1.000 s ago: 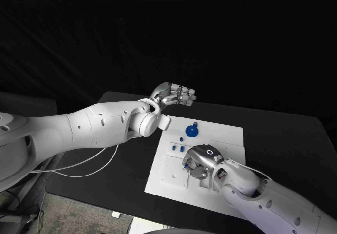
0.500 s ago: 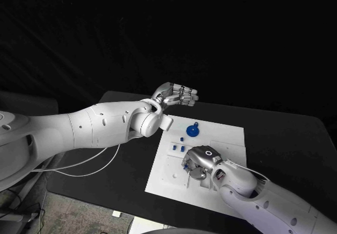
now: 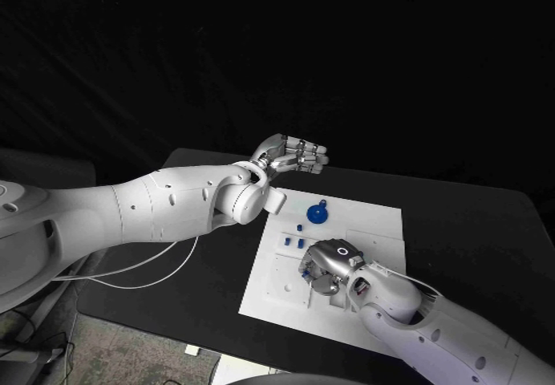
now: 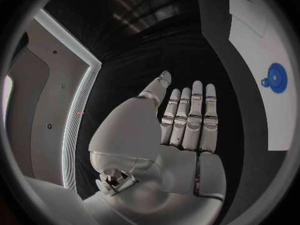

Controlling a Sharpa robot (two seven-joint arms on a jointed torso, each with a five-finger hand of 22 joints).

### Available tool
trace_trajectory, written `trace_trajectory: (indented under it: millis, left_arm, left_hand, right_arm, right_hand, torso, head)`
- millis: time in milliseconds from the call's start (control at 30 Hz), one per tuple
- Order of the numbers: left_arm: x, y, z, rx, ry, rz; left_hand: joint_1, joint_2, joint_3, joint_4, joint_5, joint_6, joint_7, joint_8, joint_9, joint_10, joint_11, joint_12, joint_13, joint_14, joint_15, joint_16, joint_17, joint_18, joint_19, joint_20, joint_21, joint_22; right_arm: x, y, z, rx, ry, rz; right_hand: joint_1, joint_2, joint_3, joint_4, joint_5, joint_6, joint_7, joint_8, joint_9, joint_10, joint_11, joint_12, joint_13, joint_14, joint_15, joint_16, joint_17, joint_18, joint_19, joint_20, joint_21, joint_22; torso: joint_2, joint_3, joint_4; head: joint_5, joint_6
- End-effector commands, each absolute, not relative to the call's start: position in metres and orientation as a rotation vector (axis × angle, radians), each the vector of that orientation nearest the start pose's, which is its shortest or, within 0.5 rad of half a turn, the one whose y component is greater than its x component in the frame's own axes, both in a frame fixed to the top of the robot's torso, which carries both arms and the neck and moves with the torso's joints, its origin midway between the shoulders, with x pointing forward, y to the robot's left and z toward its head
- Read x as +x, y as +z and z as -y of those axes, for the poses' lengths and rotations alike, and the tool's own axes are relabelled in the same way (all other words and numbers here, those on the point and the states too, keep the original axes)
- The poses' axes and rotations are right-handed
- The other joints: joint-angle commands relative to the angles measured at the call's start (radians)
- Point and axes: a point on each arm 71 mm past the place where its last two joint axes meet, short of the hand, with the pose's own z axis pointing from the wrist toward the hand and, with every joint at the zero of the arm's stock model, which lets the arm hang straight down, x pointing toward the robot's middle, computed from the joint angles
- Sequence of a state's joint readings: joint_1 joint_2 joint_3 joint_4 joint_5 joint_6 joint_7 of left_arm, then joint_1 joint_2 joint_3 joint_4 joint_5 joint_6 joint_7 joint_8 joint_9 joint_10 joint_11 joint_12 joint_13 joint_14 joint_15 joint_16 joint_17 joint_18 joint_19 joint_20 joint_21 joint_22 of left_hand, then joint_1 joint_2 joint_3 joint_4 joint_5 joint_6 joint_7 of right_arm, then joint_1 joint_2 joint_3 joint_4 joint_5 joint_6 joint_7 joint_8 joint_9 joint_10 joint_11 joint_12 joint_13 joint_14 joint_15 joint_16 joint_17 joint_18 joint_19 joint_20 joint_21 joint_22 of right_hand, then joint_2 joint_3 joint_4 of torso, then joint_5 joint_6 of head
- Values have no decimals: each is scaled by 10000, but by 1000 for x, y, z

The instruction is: Assemble the parts on the task board

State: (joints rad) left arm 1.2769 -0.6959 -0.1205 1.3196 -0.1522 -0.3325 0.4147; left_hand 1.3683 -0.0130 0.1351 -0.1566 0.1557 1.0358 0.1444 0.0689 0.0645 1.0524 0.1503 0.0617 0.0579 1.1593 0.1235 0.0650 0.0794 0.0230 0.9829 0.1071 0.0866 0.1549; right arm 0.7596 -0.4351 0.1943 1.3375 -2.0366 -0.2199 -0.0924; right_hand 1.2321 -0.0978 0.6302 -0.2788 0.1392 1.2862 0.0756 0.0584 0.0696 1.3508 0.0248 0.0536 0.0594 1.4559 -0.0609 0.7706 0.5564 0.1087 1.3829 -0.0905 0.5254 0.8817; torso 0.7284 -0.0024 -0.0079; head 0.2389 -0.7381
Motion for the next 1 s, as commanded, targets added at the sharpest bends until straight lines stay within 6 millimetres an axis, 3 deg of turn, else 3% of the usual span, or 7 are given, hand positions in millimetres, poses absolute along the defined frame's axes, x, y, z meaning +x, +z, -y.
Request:
trace_trajectory:
  millis: [33, 800, 1000]
  left_arm:
    - [529, -172, -191, -8663, -14499, -14209]
    - [529, -172, -189, -8618, -14661, -14325]
    - [528, -172, -189, -8604, -14681, -14308]
  left_hand:
    - [6, 87, -18, 19, 13, 2, 21, -41, -14, -100, -2, -19, -1, -75, -8, -22, 17, 173, 36, 4, 51, -9]
    - [12, 74, -34, 13, 6, 11, 20, -38, -12, -118, 3, -22, -2, -89, -2, -24, 16, 171, 31, 8, 55, -41]
    - [18, 104, -53, 16, 19, 8, 21, -40, -13, -130, 7, -19, -1, -103, 2, -22, 20, 177, 30, 13, 67, -97]
  right_arm:
    - [419, -314, 39, -5573, 7152, -17036]
    - [414, -318, 34, -5683, 6978, -17045]
    - [414, -317, 32, -5520, 7197, -17018]
  right_hand:
    - [6, 82, 74, -1, 24, 44, -7, 52, 6, 37, 1, 50, 13, -27, -72, 5, -15, 105, 50, 4, -56, 19]
    - [-20, 106, 71, 12, -27, 13, 2, 54, 7, 5, 8, 52, 13, -33, -66, -43, -45, 100, 61, 10, -192, 129]
    - [-116, 105, 94, 72, -17, -205, 67, 41, -15, -250, 81, 48, 7, -49, -21, -139, -94, 98, 35, 45, -308, 147]
  torso:
    - [2, -2, -3]
    - [1, -3, 1]
    - [4, -10, -2]
  head:
    - [3, -21]
    - [21, -45]
    - [13, -71]
